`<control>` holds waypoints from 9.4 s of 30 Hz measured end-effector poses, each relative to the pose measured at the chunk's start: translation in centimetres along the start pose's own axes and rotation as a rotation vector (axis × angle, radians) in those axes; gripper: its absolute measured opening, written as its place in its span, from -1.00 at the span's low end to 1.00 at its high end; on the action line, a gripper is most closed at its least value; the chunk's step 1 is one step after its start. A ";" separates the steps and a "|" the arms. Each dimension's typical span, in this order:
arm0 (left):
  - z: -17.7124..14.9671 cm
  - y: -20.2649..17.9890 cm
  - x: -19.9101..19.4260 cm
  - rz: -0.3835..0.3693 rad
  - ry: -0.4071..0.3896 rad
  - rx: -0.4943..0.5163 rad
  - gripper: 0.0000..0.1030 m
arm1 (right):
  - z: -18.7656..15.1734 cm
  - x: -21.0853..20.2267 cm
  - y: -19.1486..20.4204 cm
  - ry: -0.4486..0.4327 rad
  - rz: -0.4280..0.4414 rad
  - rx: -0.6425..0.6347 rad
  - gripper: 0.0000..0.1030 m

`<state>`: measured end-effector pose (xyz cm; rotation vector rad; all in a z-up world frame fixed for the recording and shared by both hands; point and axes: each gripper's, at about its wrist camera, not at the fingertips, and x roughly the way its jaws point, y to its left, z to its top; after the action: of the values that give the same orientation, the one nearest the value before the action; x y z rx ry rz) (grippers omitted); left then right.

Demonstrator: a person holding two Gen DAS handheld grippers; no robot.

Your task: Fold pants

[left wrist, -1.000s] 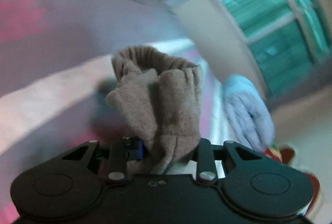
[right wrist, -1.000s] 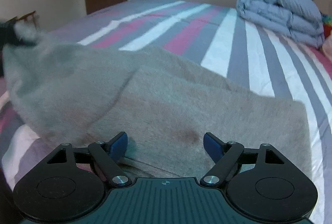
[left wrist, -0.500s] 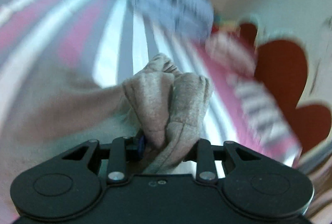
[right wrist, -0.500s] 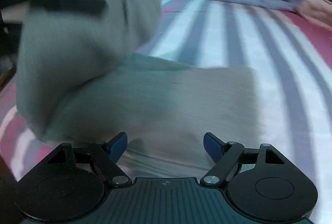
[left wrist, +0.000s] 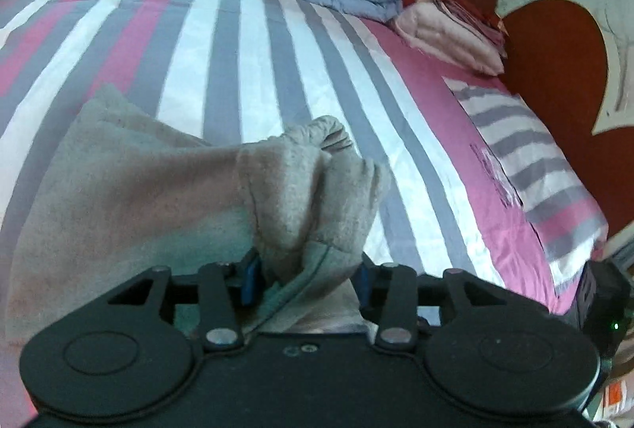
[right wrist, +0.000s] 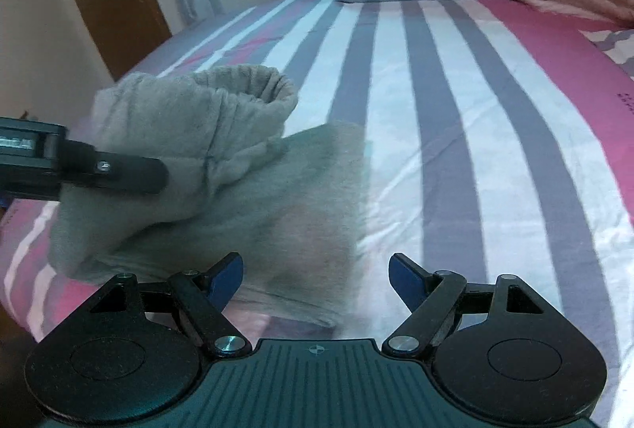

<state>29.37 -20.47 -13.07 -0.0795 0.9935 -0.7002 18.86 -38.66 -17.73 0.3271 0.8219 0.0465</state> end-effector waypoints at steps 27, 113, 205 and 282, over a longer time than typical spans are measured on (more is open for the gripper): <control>2.2 -3.9 -2.9 0.009 -0.053 0.030 0.37 | 3.0 5.1 1.6 0.055 -0.069 -0.024 0.56; -2.4 10.9 -2.5 0.368 -0.038 -0.191 0.30 | 3.0 1.6 4.9 -0.110 0.066 -0.026 0.08; 2.2 11.2 2.4 0.433 0.006 -0.129 -0.06 | 7.9 11.7 -5.1 0.144 0.297 0.353 0.27; -20.4 -16.0 -24.9 0.567 -0.417 0.120 0.88 | -8.9 -25.1 10.9 -0.497 0.054 -0.001 1.00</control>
<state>-3.54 -13.67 -0.21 0.1531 0.5290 -0.2038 -3.83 -30.11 -2.17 0.3412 0.3210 0.0142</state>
